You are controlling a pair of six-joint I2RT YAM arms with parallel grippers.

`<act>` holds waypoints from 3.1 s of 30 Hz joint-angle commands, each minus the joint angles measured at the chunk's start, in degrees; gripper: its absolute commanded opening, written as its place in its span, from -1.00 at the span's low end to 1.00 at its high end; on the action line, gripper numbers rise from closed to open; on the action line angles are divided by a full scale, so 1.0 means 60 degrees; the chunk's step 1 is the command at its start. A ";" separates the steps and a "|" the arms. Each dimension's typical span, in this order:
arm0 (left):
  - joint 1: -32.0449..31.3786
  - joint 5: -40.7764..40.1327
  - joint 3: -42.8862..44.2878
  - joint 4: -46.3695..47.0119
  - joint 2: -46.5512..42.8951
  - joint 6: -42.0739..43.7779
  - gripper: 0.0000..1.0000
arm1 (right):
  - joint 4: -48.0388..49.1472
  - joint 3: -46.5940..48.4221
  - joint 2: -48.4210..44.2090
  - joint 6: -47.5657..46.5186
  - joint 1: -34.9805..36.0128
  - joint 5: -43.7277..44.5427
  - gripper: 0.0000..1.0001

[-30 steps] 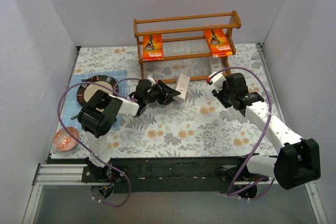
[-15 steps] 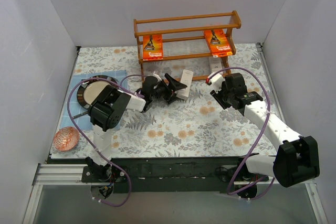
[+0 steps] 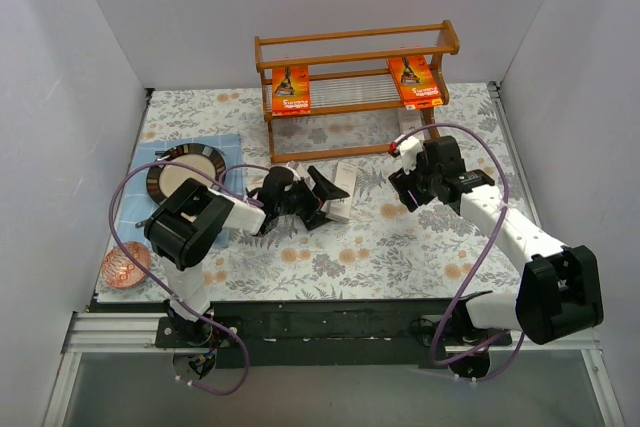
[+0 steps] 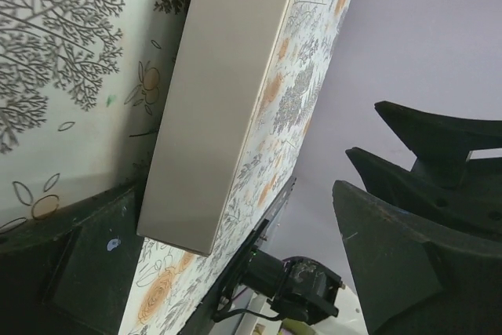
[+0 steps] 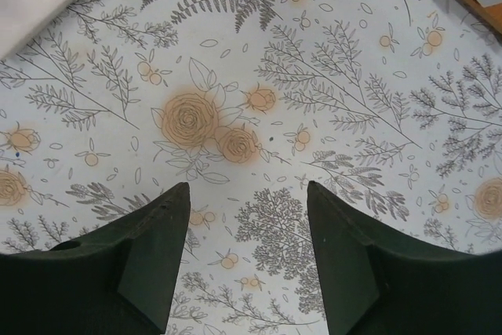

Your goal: Place and organize the shaving razors onto the shelf

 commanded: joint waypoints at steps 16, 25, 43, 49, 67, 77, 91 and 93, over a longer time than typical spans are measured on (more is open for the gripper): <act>-0.0366 -0.2176 0.0898 -0.8031 -0.3868 0.6959 0.96 | 0.0681 0.1624 0.1644 0.6187 0.2468 0.1199 0.90; 0.1667 -0.2003 0.1748 -0.9120 -0.5320 0.8060 0.91 | 0.0038 0.3059 0.3343 0.8148 0.4767 0.2647 0.81; 0.6767 0.0166 0.1383 -0.8124 -0.6947 0.7343 0.87 | -0.0872 0.3705 0.4735 0.9500 0.5369 0.4657 0.67; 0.7222 0.0342 0.1119 -0.8065 -0.7078 0.7328 0.86 | -0.0520 0.3661 0.5321 0.9296 0.5121 0.4115 0.60; 0.7750 0.0621 0.0649 -0.7450 -0.6830 0.6786 0.84 | -0.0315 0.3353 0.3931 0.8285 0.4857 0.4435 0.06; 0.8073 0.0840 0.1382 -0.7113 -0.6068 0.6478 0.84 | 0.0431 0.3895 0.4426 0.7290 0.3804 0.4613 0.02; 0.8175 0.0826 0.1324 -0.7260 -0.5922 0.6932 0.86 | 0.1369 0.5829 0.6508 0.5795 0.2308 0.3238 -0.13; 0.8190 0.0826 0.1309 -0.7274 -0.5863 0.6961 0.85 | 0.1486 0.5931 0.6625 0.5750 0.2322 0.3046 -0.14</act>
